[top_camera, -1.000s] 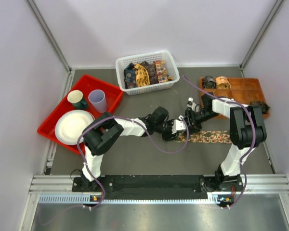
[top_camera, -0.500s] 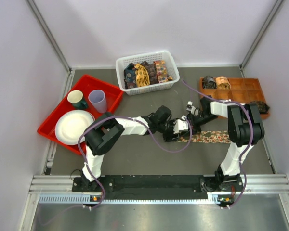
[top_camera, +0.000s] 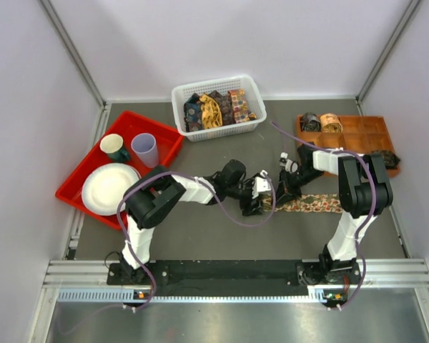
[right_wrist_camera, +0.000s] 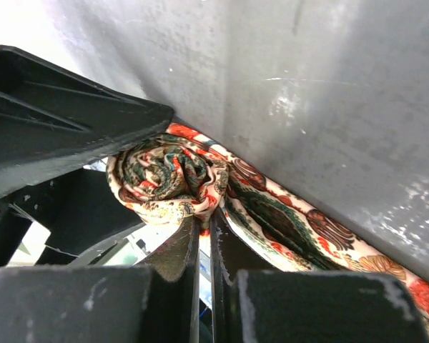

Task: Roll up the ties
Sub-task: Roll the tie at the center of the board.

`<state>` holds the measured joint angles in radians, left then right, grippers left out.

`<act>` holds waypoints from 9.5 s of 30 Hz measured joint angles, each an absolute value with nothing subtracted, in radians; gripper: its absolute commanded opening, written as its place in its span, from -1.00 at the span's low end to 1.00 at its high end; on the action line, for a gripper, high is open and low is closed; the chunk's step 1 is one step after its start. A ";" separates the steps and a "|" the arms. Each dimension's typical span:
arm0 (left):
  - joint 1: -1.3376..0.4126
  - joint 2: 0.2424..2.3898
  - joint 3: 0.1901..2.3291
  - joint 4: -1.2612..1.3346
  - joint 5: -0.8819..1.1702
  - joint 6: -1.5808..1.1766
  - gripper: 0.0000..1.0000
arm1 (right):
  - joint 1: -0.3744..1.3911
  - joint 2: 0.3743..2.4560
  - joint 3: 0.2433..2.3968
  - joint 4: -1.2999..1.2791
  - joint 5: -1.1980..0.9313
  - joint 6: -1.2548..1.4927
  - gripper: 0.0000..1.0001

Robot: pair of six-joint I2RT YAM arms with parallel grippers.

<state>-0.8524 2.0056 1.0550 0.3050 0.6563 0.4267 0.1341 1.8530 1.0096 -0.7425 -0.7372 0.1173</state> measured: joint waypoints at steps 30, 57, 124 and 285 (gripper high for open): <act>-0.839 1.925 1.025 0.157 0.580 0.521 -0.41 | 0.285 1.993 1.194 -0.826 -0.722 0.117 -0.51; -0.876 1.973 1.231 -0.194 0.451 0.553 -0.35 | 0.249 1.882 1.131 -0.744 -0.891 0.110 -0.48; -0.900 2.019 1.221 0.003 0.488 0.557 -0.28 | 0.115 1.846 1.180 -0.980 -0.860 -0.020 -0.11; -0.862 2.112 1.103 0.540 0.638 0.236 0.24 | 0.248 1.926 1.240 -0.926 -0.412 0.057 -1.00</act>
<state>-0.8616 2.1124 1.1027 0.5396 0.6380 0.2356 0.2478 1.9263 1.2404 -0.9260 -0.4118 0.0566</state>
